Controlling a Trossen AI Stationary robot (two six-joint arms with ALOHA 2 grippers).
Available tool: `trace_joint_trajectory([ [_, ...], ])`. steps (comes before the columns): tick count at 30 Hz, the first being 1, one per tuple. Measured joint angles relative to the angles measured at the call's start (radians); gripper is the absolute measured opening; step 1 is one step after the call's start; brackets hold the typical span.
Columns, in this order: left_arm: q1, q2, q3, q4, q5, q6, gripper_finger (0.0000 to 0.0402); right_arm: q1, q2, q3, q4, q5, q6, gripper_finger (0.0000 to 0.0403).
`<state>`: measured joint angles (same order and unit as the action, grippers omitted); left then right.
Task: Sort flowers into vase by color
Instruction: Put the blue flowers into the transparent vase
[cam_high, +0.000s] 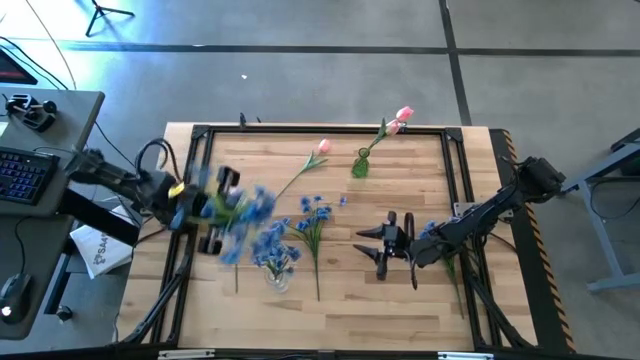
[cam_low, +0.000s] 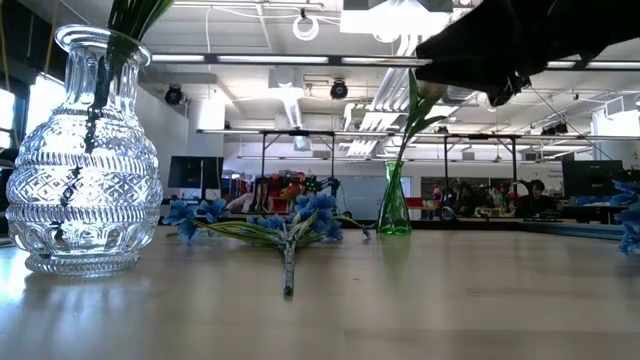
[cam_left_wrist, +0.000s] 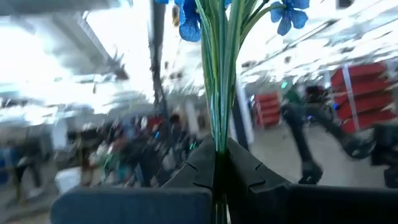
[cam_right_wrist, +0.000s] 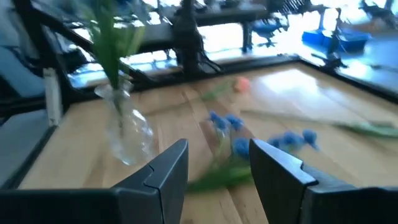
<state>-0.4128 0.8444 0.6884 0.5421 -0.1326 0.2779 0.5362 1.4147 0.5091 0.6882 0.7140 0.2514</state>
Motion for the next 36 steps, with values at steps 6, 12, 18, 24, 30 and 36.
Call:
trace_joint_trajectory([
  [6, -0.143, 0.150, 0.000, 0.293, -0.015, 0.167, 0.0000, 0.000, 0.000, 0.027, 0.216, -0.192, -0.290, 0.0165],
  [12, -0.162, 0.286, 0.074, 0.452, 0.002, 0.240, 0.0000, -0.009, 0.000, 0.211, 0.150, -0.251, -0.587, 0.0165],
  [18, -0.157, 0.389, 0.187, 0.452, 0.038, 0.284, 0.0000, -0.062, 0.000, 0.420, -0.087, -0.328, -0.627, 0.0165],
  [24, -0.136, 0.470, 0.247, 0.448, 0.061, 0.309, 0.0000, -0.107, 0.082, 0.549, -0.150, -0.490, -0.653, 0.0165],
  [30, -0.114, 0.522, 0.272, 0.450, 0.060, 0.302, 0.0000, -0.118, 0.236, 0.673, -0.147, -0.466, -0.707, 0.0165],
  [36, -0.111, 0.522, 0.271, 0.445, 0.056, 0.258, 0.0000, -0.118, 0.320, 0.766, -0.147, -0.279, -0.706, 0.0165],
])
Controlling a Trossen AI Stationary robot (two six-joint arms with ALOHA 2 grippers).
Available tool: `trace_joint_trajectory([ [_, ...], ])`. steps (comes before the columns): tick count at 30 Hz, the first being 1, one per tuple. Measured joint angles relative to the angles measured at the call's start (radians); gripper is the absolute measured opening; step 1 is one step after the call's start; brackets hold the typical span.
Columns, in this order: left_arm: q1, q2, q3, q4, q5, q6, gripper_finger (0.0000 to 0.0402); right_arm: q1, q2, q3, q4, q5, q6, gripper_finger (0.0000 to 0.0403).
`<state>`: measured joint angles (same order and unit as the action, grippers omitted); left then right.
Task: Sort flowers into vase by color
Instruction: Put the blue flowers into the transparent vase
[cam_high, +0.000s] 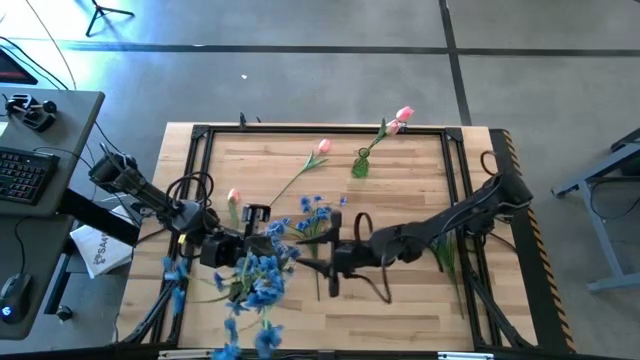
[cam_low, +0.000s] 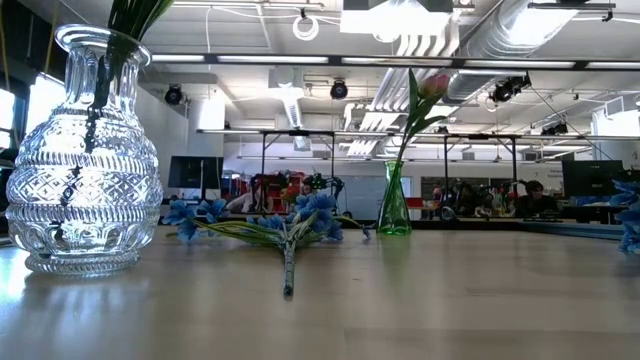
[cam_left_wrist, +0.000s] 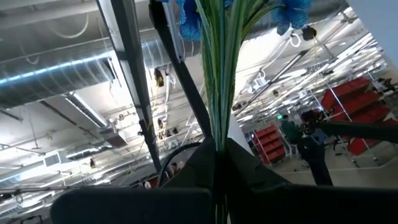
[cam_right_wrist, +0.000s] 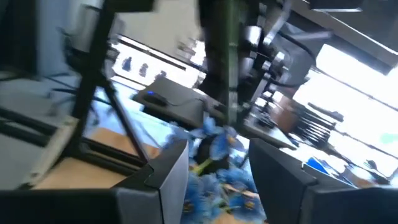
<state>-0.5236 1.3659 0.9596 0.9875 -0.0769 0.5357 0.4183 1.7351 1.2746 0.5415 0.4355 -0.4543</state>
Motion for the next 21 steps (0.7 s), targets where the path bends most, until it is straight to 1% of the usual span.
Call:
trace_joint_trajectory([
  [2, 0.000, 0.000, 0.000, -0.005, -0.005, 0.000, 0.0000, 0.000, 0.008, 0.013, 0.000, 0.012, 0.000, 0.0165],
  [7, 0.000, 0.000, 0.000, -0.037, -0.019, -0.003, 0.0001, 0.000, 0.013, 0.022, 0.005, -0.053, 0.001, 0.0164],
  [10, 0.000, 0.000, 0.000, -0.038, -0.023, -0.003, 0.0001, 0.007, 0.013, 0.022, 0.011, -0.055, 0.002, 0.0151],
  [13, 0.000, 0.000, 0.000, -0.044, -0.025, -0.003, 0.0001, 0.009, 0.013, 0.022, 0.011, -0.063, 0.001, 0.0120],
  [20, 0.000, 0.000, 0.000, -0.073, -0.066, -0.002, 0.0001, 0.008, 0.013, 0.022, 0.014, -0.073, 0.006, 0.0016],
  [21, 0.000, 0.000, 0.000, -0.077, -0.066, -0.003, 0.0001, 0.008, 0.013, 0.022, 0.014, -0.072, 0.009, 0.0009],
])
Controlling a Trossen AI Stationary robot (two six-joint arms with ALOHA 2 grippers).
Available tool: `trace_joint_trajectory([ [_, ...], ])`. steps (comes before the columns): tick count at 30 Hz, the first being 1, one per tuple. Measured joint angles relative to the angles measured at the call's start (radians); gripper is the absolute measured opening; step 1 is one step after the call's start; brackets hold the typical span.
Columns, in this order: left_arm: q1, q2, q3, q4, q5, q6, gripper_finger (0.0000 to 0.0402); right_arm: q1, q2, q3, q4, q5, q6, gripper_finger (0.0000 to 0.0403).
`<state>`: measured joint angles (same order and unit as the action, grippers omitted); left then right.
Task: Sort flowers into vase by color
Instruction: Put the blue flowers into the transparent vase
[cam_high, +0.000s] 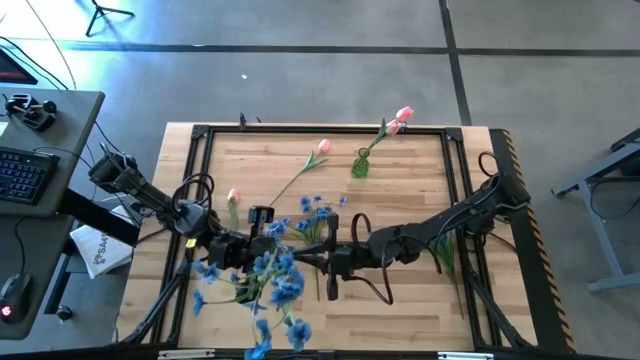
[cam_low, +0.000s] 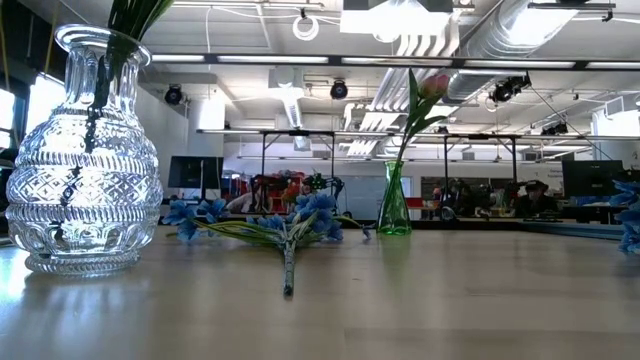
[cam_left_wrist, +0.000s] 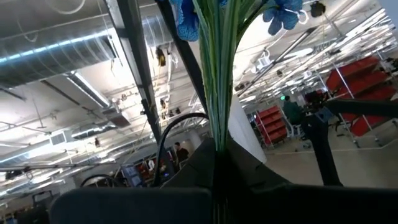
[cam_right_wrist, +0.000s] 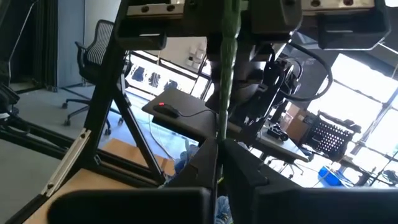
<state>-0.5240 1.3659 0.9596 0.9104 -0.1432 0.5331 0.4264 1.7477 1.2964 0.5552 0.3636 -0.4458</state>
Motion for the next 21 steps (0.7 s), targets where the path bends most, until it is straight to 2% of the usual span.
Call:
trace_joint_trajectory([
  [3, -0.002, 0.000, 0.000, -0.026, -0.008, 0.008, 0.0002, 0.005, 0.000, 0.000, -0.007, 0.016, 0.006, 0.0010],
  [6, -0.014, -0.006, 0.001, -0.067, -0.076, 0.048, 0.0021, 0.021, 0.001, -0.002, -0.021, 0.065, 0.000, 0.0004],
  [15, -0.081, -0.057, -0.001, -0.244, -0.365, 0.099, 0.0143, 0.063, -0.007, -0.002, -0.028, 0.141, -0.005, 0.0002],
  [21, -0.087, -0.092, -0.001, -0.405, -0.393, 0.016, 0.0173, 0.064, -0.022, -0.002, -0.048, 0.144, 0.000, 0.0001],
])
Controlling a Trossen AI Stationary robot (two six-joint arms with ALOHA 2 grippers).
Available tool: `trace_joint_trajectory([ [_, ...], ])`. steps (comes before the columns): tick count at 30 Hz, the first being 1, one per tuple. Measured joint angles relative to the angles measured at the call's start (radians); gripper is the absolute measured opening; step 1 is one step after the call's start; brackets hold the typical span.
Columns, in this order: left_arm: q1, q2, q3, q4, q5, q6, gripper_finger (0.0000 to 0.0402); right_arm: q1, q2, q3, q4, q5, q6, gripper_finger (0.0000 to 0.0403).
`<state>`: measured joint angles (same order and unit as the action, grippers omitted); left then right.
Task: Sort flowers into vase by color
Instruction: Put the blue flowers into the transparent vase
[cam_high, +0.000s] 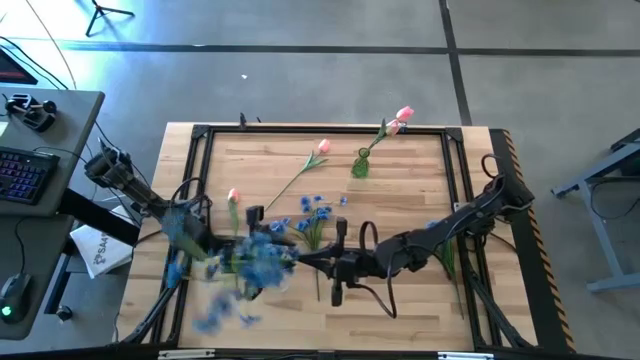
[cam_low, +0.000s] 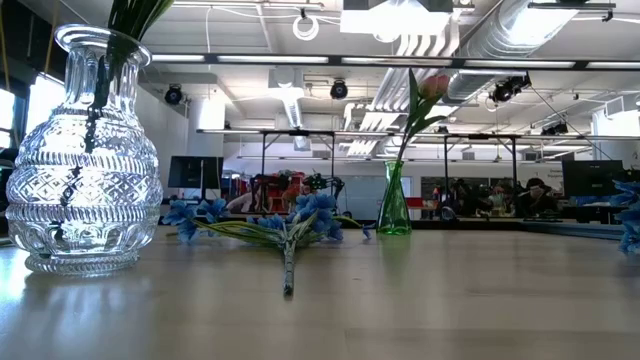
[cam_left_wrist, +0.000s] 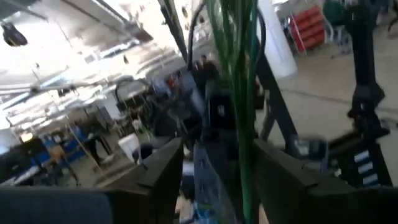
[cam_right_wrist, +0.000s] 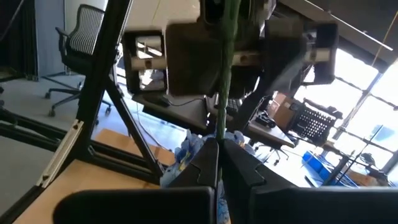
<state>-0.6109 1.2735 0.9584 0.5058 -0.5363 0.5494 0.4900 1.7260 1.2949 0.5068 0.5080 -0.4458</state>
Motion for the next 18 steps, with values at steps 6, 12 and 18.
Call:
trace_joint_trajectory([
  [6, -0.010, -0.003, 0.000, -0.013, -0.071, -0.013, 0.0161, 0.000, 0.000, 0.000, -0.021, 0.075, 0.001, 0.0001],
  [12, -0.047, -0.003, 0.088, -0.149, -0.135, -0.036, 0.0140, 0.000, 0.000, 0.000, -0.060, 0.138, 0.022, 0.0000],
  [18, -0.047, -0.003, 0.152, -0.280, -0.136, -0.109, 0.0122, -0.011, 0.000, 0.000, -0.099, 0.138, 0.062, 0.0000],
])
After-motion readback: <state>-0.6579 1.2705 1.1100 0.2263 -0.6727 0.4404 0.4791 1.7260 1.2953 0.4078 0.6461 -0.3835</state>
